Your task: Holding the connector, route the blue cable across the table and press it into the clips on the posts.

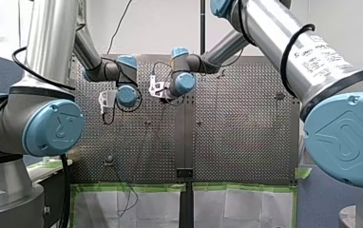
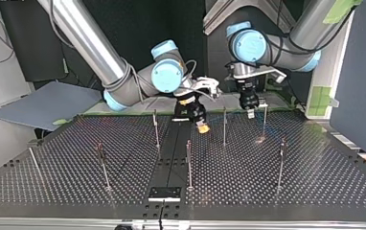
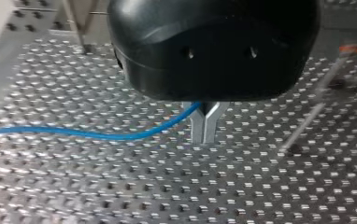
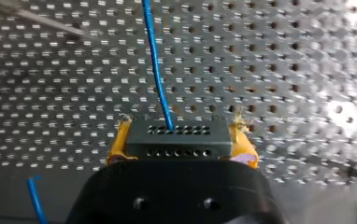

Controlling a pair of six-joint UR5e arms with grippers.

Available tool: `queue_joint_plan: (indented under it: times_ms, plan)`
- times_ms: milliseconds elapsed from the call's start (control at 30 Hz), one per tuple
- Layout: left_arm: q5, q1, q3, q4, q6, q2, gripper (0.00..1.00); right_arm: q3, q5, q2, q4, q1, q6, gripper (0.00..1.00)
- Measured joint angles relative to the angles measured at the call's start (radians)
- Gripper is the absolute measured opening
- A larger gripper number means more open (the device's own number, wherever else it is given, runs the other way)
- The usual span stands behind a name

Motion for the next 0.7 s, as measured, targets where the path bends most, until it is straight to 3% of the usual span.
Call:
queue_joint_plan:
  times_ms: [233,467,700]
  plan:
    - [0.019,-0.002,-0.059,0.04,-0.013,-0.022,0.0,0.051,0.001,-0.001,0.0,0.003,-0.005,0.0]
    - [0.056,-0.006,-0.12,0.094,-0.018,-0.081,0.0,0.103,0.002,0.0,-0.003,-0.006,-0.011,0.0]
    - [0.086,-0.007,-0.135,0.139,-0.033,-0.127,0.0,0.13,0.004,0.013,-0.006,-0.014,-0.023,0.0]
